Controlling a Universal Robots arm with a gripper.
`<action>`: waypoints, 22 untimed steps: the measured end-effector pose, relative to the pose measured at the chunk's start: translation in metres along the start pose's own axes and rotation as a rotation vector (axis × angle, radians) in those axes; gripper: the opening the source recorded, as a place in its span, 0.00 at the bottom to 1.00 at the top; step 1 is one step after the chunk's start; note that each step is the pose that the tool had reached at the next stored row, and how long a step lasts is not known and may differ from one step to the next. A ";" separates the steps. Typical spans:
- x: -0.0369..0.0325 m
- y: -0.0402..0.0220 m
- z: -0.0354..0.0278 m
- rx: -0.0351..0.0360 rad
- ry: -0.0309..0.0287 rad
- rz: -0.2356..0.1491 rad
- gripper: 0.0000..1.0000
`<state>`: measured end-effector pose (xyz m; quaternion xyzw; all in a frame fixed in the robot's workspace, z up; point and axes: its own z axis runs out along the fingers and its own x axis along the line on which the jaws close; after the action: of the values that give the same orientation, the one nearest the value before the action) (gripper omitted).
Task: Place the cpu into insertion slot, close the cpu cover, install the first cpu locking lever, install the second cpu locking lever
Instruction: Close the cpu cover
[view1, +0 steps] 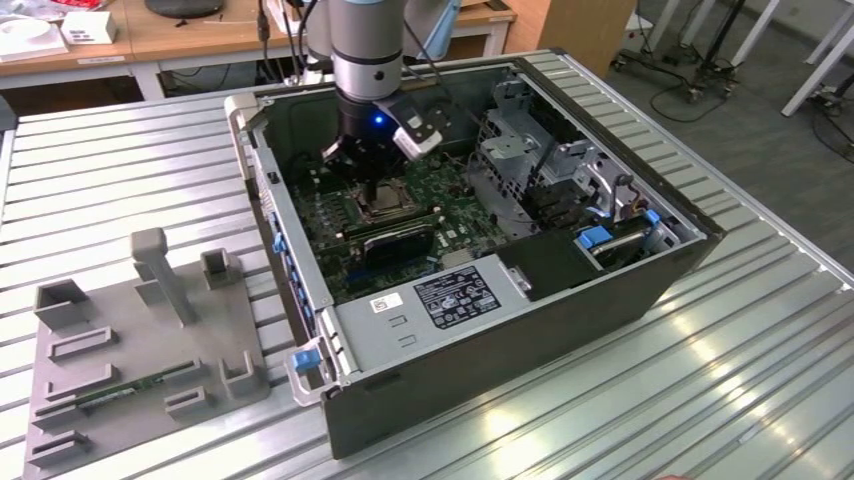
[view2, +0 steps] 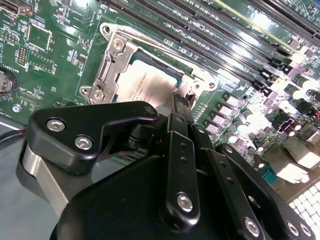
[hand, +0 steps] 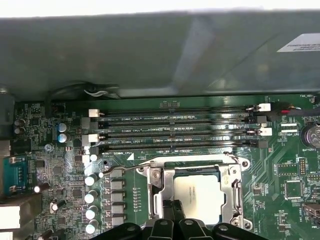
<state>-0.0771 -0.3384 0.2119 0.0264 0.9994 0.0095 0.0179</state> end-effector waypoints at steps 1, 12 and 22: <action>0.0003 0.0000 0.0001 0.0001 0.0000 0.000 0.11; 0.0034 0.0001 0.0026 0.0004 0.0001 0.003 0.11; 0.0045 -0.0001 0.0096 0.0003 -0.0013 0.003 0.11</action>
<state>-0.0813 -0.3381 0.2022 0.0278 0.9994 0.0094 0.0185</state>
